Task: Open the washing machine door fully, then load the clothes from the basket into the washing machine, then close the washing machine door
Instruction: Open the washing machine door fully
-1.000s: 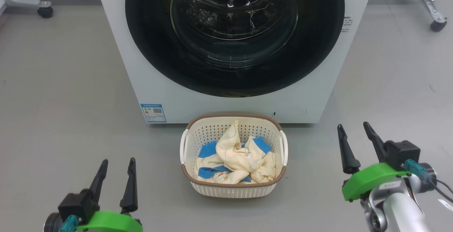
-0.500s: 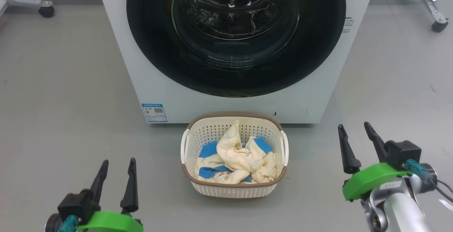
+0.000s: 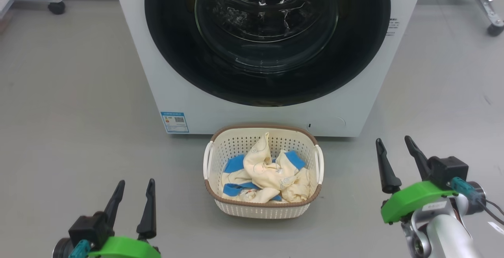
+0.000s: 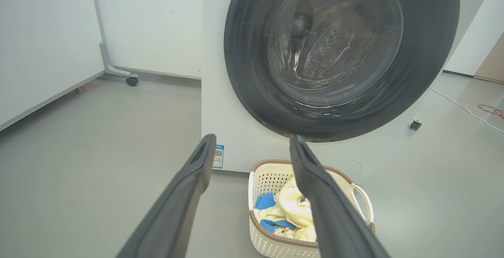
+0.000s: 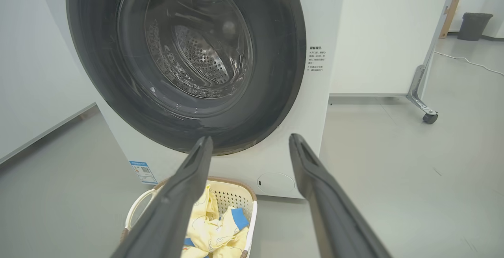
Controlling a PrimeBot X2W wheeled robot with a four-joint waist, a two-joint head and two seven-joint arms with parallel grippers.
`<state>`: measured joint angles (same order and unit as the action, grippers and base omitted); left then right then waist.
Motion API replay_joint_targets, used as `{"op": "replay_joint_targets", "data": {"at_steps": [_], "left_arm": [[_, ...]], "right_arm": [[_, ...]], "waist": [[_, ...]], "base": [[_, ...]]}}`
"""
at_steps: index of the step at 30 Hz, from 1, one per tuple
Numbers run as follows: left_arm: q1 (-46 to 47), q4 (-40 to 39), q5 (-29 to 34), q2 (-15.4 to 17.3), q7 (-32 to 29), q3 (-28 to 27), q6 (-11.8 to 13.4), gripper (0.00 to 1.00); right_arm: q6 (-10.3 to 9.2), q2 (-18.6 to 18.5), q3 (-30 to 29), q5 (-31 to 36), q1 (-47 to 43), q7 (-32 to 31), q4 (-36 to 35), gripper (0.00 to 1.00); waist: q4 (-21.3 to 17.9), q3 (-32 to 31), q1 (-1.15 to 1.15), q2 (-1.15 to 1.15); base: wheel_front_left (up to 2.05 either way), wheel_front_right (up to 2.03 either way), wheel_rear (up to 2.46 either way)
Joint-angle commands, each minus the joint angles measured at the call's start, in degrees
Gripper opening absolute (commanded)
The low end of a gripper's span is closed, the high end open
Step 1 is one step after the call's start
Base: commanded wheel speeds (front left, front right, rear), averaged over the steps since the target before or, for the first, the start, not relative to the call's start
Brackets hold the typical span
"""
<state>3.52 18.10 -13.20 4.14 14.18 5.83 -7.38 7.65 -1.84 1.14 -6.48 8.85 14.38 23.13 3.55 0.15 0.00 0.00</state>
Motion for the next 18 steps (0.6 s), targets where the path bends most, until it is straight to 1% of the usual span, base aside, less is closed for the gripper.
{"op": "replay_joint_targets", "data": {"at_steps": [1, 18], "left_arm": [[3.1, -1.6, -0.5, 1.3, 0.8, -1.6, -0.1, 1.0], [3.1, -1.5, -0.3, 1.3, 0.8, -1.3, -0.1, 1.0]], "right_arm": [[-0.16, -1.0, 1.1, 0.0, 3.1, 0.6, -1.6, 1.0], [-0.16, -1.0, 1.0, 0.3, 3.3, 0.6, -1.4, 1.0]], "waist": [[0.0, 0.1, 0.0, 0.0], [0.2, 0.2, 0.0, 0.0]], "base": [[0.92, 0.92, -1.84], [1.2, 1.2, -2.41]]}}
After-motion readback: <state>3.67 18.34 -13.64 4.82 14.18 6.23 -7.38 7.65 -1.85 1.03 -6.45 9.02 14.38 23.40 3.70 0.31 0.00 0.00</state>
